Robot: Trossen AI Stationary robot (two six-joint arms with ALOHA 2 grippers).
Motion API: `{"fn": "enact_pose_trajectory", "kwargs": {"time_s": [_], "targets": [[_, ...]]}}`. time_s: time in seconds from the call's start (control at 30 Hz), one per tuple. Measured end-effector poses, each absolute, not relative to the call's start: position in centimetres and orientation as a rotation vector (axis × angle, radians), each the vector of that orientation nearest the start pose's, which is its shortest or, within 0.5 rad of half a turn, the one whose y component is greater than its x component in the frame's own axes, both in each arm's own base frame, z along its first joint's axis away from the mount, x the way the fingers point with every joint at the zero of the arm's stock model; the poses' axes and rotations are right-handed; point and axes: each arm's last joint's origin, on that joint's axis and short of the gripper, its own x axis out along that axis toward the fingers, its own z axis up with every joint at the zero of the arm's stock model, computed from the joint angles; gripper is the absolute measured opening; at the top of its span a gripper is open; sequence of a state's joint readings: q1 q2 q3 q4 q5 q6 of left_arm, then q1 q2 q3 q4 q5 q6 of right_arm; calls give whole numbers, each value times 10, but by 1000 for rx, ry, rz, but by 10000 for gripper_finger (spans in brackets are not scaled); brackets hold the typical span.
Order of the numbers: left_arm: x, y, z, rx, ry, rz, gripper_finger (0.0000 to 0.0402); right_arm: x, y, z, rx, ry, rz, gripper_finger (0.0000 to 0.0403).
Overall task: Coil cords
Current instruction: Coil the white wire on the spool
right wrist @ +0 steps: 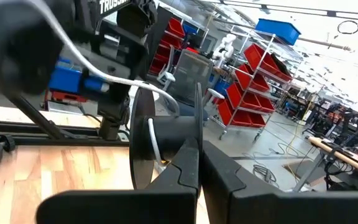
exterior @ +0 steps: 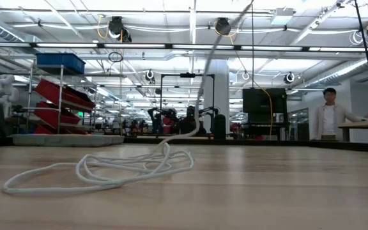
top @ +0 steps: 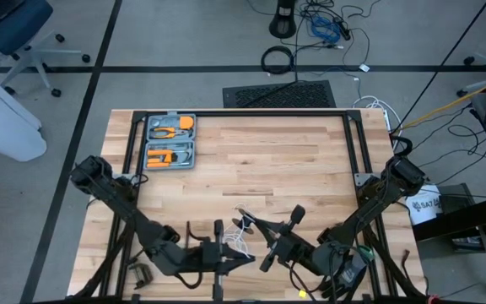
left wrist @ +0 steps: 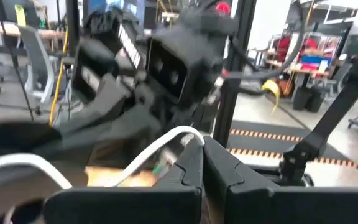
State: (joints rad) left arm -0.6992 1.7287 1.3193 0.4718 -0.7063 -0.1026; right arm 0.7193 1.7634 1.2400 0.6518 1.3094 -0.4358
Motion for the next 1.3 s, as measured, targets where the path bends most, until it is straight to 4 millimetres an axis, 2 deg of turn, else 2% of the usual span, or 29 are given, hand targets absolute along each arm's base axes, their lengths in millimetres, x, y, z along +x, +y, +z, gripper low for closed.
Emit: {"fn": "enact_pose_trajectory", "kwargs": {"time_s": [0.27, 0.7, 1.07, 1.3], "targets": [[326, -233, 320, -169, 7, 40, 1, 309, 235, 302, -307, 58, -591, 0], [322, -238, 319, -167, 36, -39, 1, 309, 235, 301, -312, 62, -590, 0], [329, -227, 312, -187, 95, -1, 1, 308, 236, 304, -284, 44, -589, 0], [332, -225, 309, -200, 127, -50, 1, 309, 235, 304, -233, 26, -590, 0]]}}
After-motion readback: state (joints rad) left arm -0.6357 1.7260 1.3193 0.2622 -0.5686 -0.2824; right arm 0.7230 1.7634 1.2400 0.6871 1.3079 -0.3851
